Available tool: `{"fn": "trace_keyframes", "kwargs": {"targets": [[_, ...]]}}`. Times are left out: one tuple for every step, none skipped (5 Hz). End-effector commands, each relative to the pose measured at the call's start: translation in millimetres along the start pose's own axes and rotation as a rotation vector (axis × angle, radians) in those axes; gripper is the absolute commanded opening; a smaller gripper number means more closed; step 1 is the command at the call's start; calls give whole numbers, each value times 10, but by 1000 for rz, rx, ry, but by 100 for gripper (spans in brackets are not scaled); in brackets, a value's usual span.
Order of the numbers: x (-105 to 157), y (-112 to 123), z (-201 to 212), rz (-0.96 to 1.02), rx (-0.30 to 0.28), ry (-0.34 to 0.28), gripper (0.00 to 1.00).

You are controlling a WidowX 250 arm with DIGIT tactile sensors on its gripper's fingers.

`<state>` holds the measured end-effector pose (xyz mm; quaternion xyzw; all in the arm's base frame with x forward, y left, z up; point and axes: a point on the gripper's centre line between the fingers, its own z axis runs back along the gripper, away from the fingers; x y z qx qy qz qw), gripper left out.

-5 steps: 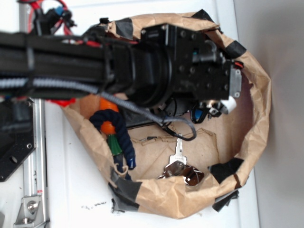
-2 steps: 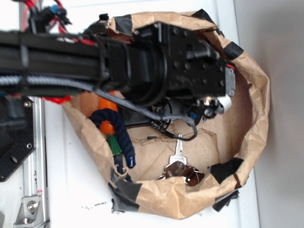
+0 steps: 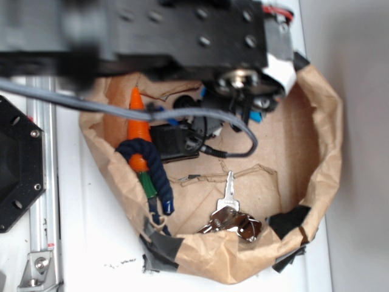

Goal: Grab the blue block.

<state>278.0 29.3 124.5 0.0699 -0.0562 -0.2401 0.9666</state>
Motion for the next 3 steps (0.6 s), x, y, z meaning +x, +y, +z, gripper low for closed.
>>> {"fn": "trace_keyframes", "kwargs": {"targets": [[49, -289, 665, 400, -105, -16, 0], [69, -375, 658, 433, -142, -8, 0], [92, -381, 625, 451, -135, 0, 0]]}}
